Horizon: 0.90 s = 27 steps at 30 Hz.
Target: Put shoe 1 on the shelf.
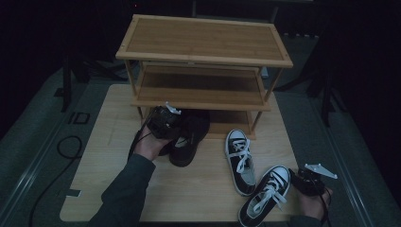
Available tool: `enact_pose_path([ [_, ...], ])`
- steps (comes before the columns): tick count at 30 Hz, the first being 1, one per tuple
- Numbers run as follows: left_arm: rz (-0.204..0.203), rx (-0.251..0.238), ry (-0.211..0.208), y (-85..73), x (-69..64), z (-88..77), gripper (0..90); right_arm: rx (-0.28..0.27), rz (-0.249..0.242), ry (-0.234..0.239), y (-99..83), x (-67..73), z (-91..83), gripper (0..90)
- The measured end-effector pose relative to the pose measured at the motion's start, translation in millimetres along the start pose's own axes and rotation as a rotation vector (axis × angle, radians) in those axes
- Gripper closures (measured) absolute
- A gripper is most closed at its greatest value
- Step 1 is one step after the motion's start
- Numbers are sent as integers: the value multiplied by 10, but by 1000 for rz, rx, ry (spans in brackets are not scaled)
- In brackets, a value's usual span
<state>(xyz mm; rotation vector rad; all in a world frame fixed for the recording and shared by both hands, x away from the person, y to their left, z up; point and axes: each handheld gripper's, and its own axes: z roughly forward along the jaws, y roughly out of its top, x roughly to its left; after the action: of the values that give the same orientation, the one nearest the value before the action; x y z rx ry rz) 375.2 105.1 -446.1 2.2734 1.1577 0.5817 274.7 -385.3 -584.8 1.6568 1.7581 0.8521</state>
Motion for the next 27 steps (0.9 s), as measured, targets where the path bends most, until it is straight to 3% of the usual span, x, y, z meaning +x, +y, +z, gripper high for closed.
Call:
enact_pose_path([
  [5, 29, -29, -38, -88, -7, -110, 587, 0, 0, 0, 0, 0, 0, 546],
  [9, 56, -27, -53, -157, -20, -192, 682, 0, 0, 0, 0, 1, 0, 546],
  [17, 61, -20, -102, -326, 5, -269, 871, 0, 1, -1, 0, 2, 0, 546],
  [27, 81, 10, -121, -548, -63, -219, 900, 0, 3, -1, 0, 3, 0, 546],
])
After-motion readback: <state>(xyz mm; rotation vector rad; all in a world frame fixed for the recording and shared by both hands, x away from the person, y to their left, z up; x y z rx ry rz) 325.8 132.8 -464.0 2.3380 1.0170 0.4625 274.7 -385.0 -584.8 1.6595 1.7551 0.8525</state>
